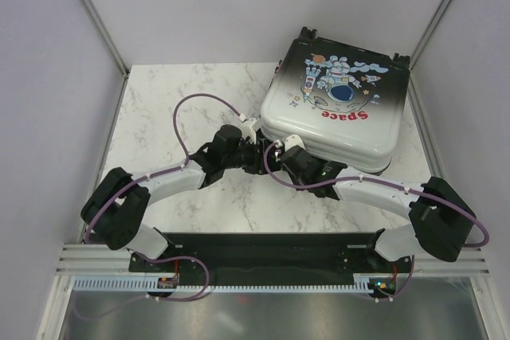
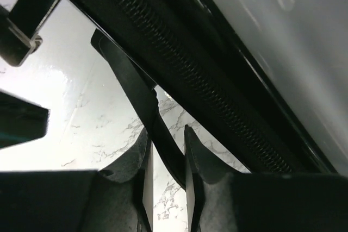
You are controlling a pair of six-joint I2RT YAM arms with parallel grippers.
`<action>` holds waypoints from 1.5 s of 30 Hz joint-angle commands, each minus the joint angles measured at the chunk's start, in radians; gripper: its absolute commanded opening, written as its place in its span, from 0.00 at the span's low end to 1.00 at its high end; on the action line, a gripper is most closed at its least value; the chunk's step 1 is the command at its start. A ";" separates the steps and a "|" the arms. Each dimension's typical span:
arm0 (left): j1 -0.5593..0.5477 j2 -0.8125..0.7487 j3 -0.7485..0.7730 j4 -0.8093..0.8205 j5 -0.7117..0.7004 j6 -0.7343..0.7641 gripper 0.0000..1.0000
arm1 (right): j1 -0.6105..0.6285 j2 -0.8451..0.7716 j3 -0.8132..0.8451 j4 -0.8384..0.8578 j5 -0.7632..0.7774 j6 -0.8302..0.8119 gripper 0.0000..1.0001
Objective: Pack the luggage
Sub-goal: Zip the luggage at the center of the board.
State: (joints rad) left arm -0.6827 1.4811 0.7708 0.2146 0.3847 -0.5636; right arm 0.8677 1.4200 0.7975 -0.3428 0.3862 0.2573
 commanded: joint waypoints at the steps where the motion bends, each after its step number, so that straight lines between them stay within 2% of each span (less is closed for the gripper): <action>1: -0.012 0.016 0.033 0.072 -0.065 -0.044 0.52 | -0.042 0.033 -0.087 -0.099 -0.073 0.174 0.20; 16: -0.064 0.123 0.111 0.069 -0.179 -0.084 0.52 | -0.042 -0.038 -0.090 -0.113 -0.087 0.175 0.13; 17: -0.064 0.123 0.113 0.069 -0.182 -0.085 0.49 | -0.042 -0.039 -0.087 -0.113 -0.086 0.177 0.12; 18: -0.064 0.123 0.117 0.069 -0.184 -0.087 0.35 | -0.042 -0.041 -0.087 -0.114 -0.087 0.174 0.09; 21: -0.069 0.099 0.117 0.069 -0.198 -0.090 0.09 | -0.042 -0.042 -0.084 -0.130 -0.075 0.178 0.00; 24: -0.080 0.022 0.085 0.068 -0.252 -0.084 0.02 | -0.042 -0.049 -0.078 -0.160 -0.060 0.197 0.00; 33: -0.120 -0.238 -0.019 0.032 -0.380 -0.044 0.02 | -0.042 -0.079 -0.066 -0.245 -0.029 0.263 0.00; 40: -0.121 -0.234 -0.019 -0.038 -0.452 -0.009 0.02 | -0.042 -0.073 -0.067 -0.254 -0.029 0.283 0.00; 45: -0.124 -0.265 -0.025 -0.069 -0.559 0.011 0.02 | -0.042 -0.092 -0.080 -0.259 -0.026 0.286 0.00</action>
State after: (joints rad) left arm -0.8188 1.3411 0.7410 0.1711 -0.0372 -0.6003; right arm 0.8761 1.3331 0.7605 -0.3645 0.3130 0.3023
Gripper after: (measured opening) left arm 0.091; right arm 0.300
